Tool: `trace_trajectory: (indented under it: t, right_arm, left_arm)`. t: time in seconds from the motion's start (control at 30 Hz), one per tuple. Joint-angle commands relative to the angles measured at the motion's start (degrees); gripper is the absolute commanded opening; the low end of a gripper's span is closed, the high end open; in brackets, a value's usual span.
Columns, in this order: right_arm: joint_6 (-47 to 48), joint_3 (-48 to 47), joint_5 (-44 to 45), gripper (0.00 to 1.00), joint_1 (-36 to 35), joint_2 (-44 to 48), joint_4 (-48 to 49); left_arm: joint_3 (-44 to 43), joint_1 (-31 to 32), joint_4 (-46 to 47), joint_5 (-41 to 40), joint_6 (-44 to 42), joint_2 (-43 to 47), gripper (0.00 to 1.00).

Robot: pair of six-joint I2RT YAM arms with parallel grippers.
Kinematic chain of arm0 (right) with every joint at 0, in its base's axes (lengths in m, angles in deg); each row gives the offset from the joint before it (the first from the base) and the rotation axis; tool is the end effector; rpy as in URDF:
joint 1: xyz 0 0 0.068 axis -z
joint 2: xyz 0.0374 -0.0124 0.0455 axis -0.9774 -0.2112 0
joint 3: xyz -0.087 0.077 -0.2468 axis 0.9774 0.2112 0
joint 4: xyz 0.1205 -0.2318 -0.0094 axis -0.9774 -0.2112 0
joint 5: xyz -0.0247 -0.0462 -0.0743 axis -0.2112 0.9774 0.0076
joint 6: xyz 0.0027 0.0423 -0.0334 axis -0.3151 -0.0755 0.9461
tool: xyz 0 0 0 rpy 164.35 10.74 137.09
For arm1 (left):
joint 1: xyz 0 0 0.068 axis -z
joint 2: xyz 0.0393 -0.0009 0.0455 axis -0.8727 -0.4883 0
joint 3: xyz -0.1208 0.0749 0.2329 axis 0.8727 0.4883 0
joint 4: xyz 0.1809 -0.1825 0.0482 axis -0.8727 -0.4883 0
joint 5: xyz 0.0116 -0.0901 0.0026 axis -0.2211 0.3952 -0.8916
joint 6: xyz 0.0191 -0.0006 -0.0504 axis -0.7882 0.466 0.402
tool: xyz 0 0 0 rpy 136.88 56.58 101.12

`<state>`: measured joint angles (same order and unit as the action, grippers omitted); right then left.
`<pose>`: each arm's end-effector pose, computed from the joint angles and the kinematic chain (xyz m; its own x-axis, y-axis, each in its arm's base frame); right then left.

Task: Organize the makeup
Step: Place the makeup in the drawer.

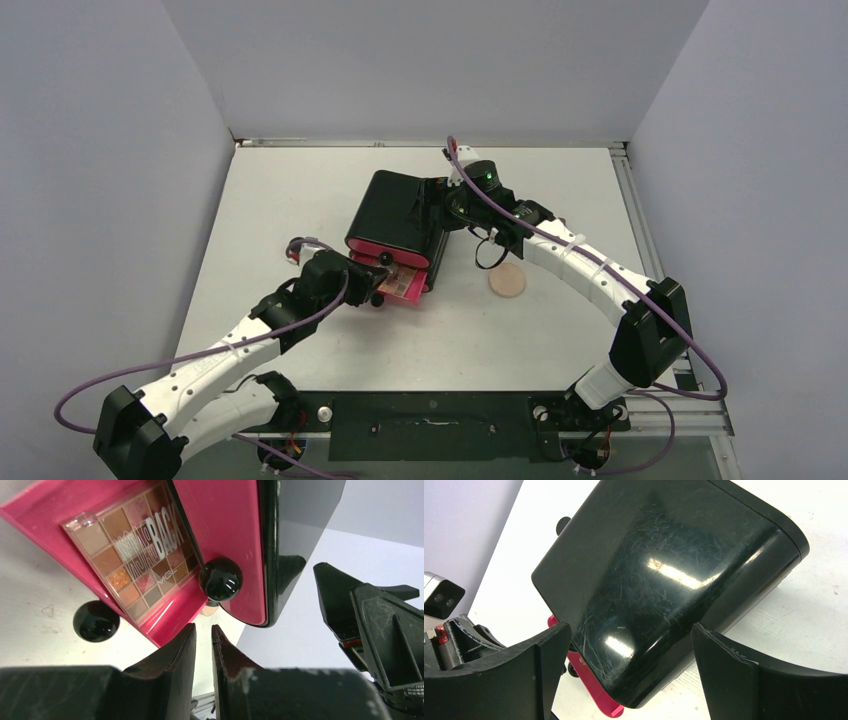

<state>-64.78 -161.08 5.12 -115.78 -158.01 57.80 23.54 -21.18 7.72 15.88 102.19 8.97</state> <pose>0.2793 0.2289 0.3279 -0.7035 0.0356 -0.7099 -0.4851 0.7058 0.5162 0.1610 -0.1240 0.2480 -0.4884 -0.8674 -0.0955 -0.4376 0.3382 -0.8332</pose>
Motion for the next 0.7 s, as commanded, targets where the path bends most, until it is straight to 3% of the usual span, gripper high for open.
trace_trajectory:
  t: [0.0, 0.2, 0.47, 0.67]
  right_arm:
    - [-0.4, -0.19, -0.11, 0.87, -0.35, 0.72, 2.27]
    - [-0.25, -0.5, 0.09, 0.87, -0.37, 1.42, 2.02]
    - [1.28, -2.82, 2.71, 0.89, 0.14, 4.15, -0.65]
    - [1.4, 0.35, 12.77, 0.9, 1.21, 10.63, -1.77]
  left_arm:
    - [0.23, -1.38, 2.52, 0.51, -0.65, -0.68, 0.14]
    - [-0.09, -1.63, 3.38, 1.97, -3.55, -0.44, 0.15]
    - [0.4, -2.44, 5.07, 3.61, -10.39, 3.15, 0.26]
    - [-1.65, -2.68, 1.65, 4.48, -17.72, 4.74, 0.34]
